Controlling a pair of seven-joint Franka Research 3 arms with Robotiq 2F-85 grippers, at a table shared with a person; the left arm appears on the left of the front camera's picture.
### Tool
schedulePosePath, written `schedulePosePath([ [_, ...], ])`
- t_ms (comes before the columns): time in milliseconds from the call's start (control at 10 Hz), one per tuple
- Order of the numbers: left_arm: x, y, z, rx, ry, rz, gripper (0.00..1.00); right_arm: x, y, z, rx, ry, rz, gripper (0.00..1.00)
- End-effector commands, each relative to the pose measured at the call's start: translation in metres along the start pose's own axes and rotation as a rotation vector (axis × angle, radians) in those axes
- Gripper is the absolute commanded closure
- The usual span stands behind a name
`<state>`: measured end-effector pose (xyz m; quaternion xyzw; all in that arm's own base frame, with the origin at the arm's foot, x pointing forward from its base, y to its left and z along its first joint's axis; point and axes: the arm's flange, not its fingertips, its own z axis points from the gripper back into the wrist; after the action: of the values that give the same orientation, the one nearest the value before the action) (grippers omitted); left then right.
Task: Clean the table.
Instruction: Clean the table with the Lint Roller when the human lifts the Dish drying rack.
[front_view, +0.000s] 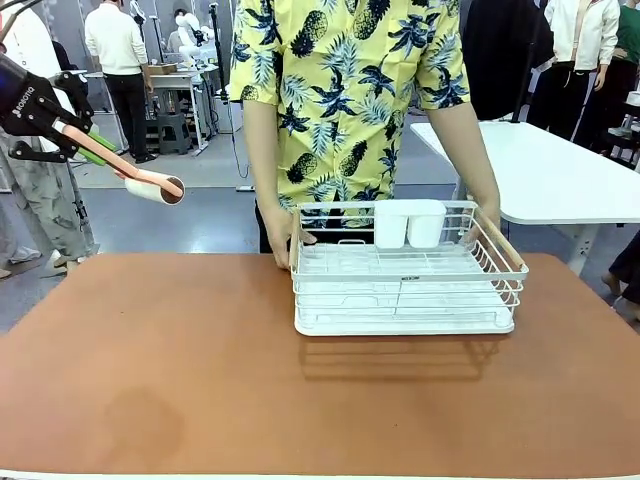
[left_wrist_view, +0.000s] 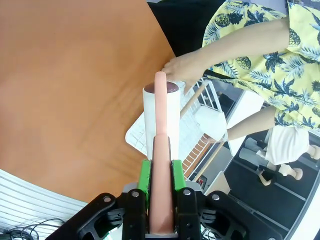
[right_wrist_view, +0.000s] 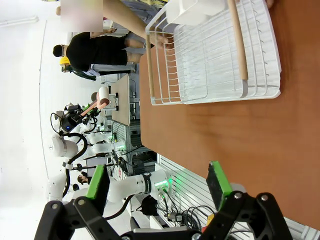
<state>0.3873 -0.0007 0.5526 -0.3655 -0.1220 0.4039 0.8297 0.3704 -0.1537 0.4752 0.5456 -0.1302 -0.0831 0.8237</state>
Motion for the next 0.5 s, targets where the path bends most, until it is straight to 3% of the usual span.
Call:
schedulePosePath([
  [0,-0.0004,-0.0004,0.0011,0.002,-0.009,-0.001,0.99,-0.0016,0.0023,0.0020,0.009,0.005,0.012,0.00],
  [400,-0.0004,-0.0004,0.0011,0.002,-0.009,-0.001,0.99,-0.0016,0.0023,0.0020,0.009,0.005,0.012,0.00],
])
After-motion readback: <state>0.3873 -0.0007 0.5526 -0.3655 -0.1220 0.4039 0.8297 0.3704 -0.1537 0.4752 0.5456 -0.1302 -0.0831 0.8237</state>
